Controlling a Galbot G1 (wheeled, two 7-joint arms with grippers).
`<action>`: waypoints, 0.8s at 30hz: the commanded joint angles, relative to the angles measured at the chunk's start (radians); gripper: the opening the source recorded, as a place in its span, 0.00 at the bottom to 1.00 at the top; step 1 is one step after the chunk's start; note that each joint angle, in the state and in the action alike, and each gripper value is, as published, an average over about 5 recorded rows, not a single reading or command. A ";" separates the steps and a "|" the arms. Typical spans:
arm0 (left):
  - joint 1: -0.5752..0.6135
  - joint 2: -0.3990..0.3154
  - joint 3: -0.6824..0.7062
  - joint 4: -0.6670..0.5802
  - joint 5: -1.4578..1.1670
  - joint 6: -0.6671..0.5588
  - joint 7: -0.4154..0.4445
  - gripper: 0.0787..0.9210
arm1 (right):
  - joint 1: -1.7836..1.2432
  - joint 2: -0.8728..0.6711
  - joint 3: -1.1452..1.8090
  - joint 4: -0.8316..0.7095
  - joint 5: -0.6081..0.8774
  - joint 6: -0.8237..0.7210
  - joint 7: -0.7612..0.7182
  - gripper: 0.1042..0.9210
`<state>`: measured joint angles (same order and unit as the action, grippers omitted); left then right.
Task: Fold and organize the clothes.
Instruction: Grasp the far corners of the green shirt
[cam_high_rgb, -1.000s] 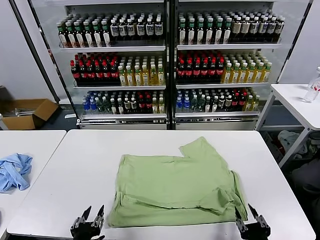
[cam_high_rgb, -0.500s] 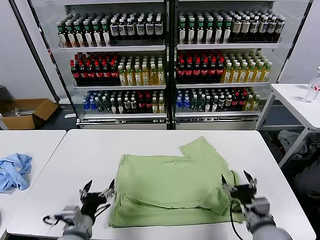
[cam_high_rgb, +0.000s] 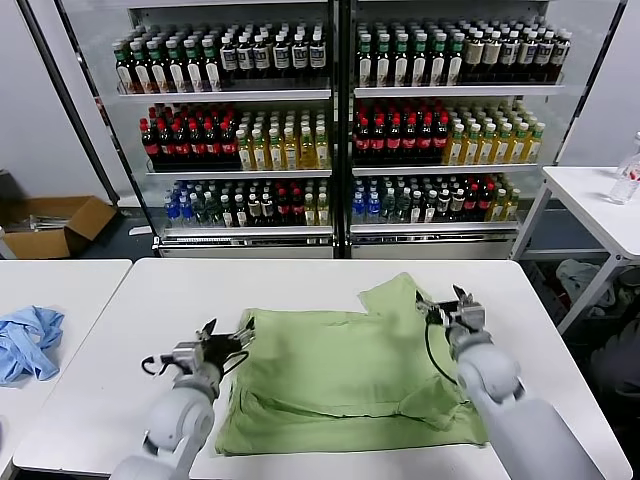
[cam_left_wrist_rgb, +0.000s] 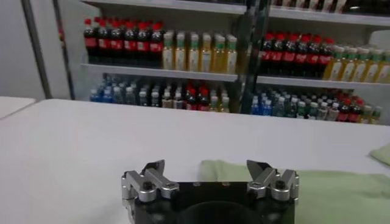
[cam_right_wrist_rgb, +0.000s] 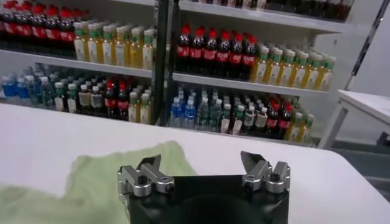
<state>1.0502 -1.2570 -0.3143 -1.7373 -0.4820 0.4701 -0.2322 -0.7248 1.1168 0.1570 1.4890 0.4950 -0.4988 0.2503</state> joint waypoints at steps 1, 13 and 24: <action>-0.178 -0.013 0.088 0.183 0.010 0.028 0.011 0.88 | 0.248 0.113 -0.080 -0.339 -0.023 -0.039 -0.062 0.88; -0.172 -0.019 0.110 0.216 0.067 0.106 0.023 0.88 | 0.256 0.165 -0.081 -0.458 -0.010 -0.076 -0.126 0.88; -0.097 -0.016 0.097 0.171 0.044 0.107 0.037 0.67 | 0.187 0.128 -0.099 -0.359 -0.012 -0.082 -0.167 0.60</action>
<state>0.9371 -1.2708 -0.2298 -1.5769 -0.4354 0.5580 -0.2004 -0.5277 1.2384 0.0759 1.1310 0.4825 -0.5619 0.1147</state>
